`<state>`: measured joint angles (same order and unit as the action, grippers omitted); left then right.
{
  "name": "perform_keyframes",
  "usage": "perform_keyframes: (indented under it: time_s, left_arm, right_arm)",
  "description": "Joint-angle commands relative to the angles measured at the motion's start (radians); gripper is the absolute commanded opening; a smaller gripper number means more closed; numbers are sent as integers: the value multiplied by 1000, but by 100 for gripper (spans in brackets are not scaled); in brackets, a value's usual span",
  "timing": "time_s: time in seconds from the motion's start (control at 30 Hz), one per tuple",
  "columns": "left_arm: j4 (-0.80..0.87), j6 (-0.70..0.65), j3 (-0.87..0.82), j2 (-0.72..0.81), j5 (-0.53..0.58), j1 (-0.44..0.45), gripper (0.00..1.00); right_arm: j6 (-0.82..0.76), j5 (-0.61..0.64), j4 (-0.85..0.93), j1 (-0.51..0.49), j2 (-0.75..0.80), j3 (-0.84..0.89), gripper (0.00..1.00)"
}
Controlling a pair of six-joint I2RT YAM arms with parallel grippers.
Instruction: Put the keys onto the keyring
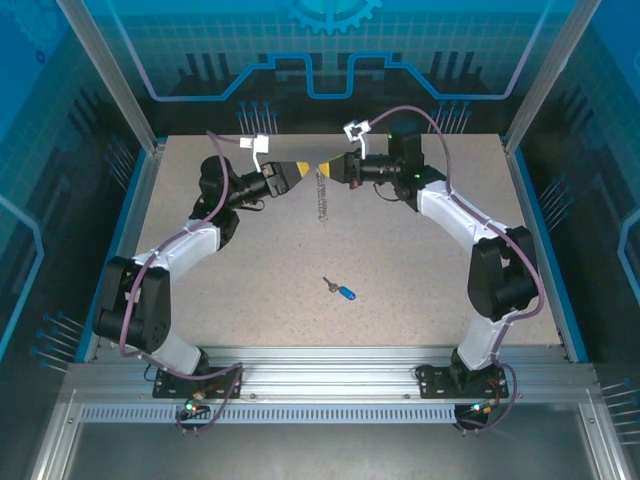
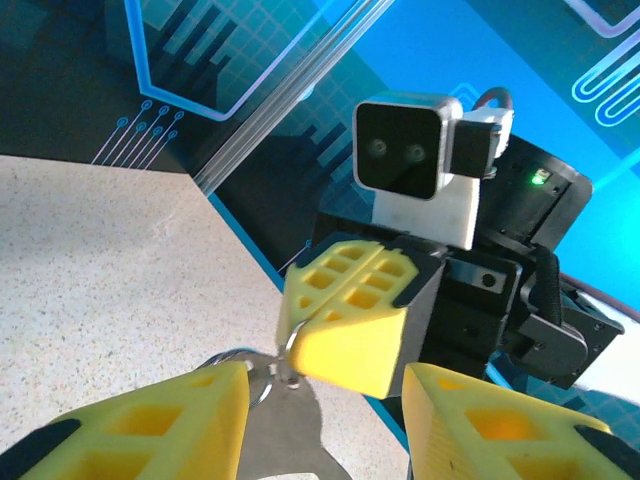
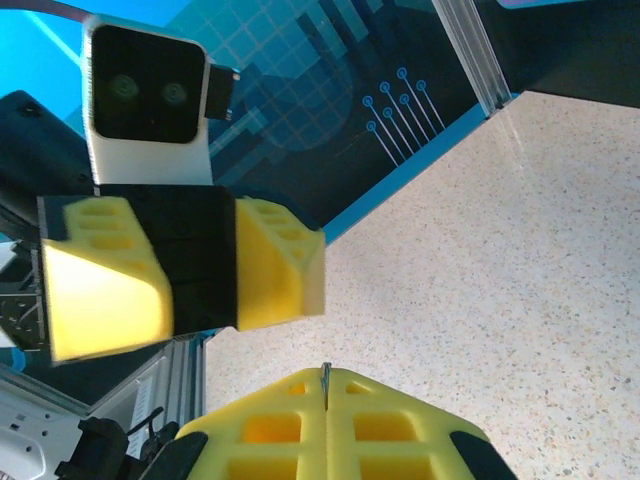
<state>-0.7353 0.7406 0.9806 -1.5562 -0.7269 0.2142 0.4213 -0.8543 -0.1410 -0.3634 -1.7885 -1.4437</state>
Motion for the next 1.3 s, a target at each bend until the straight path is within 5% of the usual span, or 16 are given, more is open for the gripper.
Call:
perform_keyframes:
  time_s: [0.0, 1.27]
  left_arm:
    - [24, -45, 36, 8, -27, 0, 44]
    - [-127, 45, 61, -94, -77, 46, 34]
  right_arm:
    - [37, -40, -56, 3, 37, 21, 0]
    - [150, -51, -208, -17, 39, 71, 0]
